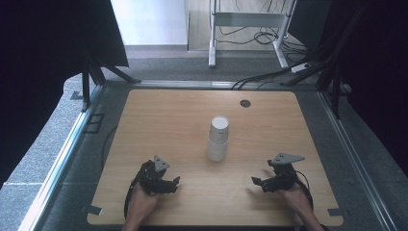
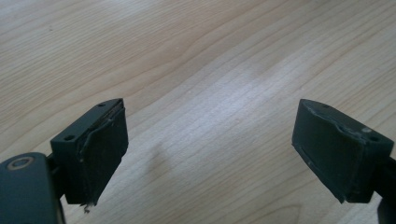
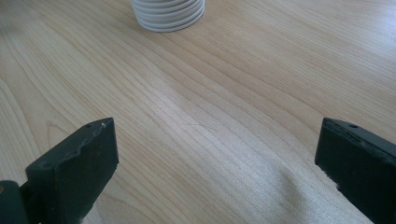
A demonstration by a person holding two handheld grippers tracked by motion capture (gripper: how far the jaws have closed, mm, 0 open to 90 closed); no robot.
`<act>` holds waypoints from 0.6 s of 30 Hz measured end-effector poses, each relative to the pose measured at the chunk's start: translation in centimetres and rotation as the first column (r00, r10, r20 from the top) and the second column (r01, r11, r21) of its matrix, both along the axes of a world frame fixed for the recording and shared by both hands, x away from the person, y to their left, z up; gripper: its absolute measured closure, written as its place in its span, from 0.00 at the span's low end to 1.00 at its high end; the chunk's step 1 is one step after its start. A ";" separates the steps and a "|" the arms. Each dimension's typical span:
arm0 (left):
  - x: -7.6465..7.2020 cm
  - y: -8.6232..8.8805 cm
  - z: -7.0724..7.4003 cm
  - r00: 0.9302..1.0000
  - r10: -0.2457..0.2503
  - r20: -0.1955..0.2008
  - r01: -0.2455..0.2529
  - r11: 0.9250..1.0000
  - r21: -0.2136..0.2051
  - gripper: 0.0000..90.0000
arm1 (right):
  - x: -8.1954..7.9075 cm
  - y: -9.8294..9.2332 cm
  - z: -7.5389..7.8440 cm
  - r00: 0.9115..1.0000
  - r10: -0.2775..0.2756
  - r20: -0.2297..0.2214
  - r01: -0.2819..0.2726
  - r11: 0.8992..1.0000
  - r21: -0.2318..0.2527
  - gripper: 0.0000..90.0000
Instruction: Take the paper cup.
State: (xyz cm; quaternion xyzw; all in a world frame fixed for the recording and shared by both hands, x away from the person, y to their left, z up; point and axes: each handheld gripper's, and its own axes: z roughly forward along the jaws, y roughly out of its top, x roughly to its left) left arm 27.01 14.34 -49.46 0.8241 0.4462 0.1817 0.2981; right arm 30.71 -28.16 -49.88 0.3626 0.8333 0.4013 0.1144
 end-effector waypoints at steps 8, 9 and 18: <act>0.0 -0.4 -1.0 1.000 -0.023 0.009 0.023 0.999 0.039 0.12 | 0.0 0.1 -0.1 1.000 0.015 0.010 -0.015 1.000 -0.018 0.00; 0.0 -0.5 -1.1 1.000 -0.027 0.009 0.027 0.998 0.051 0.12 | 0.0 0.2 -0.1 1.000 0.021 0.007 -0.021 1.000 -0.016 0.00; 0.2 -0.7 -1.4 0.998 -0.056 0.003 0.056 0.998 -0.006 0.12 | -0.1 0.3 0.1 0.999 0.035 0.016 -0.034 0.999 -0.017 0.00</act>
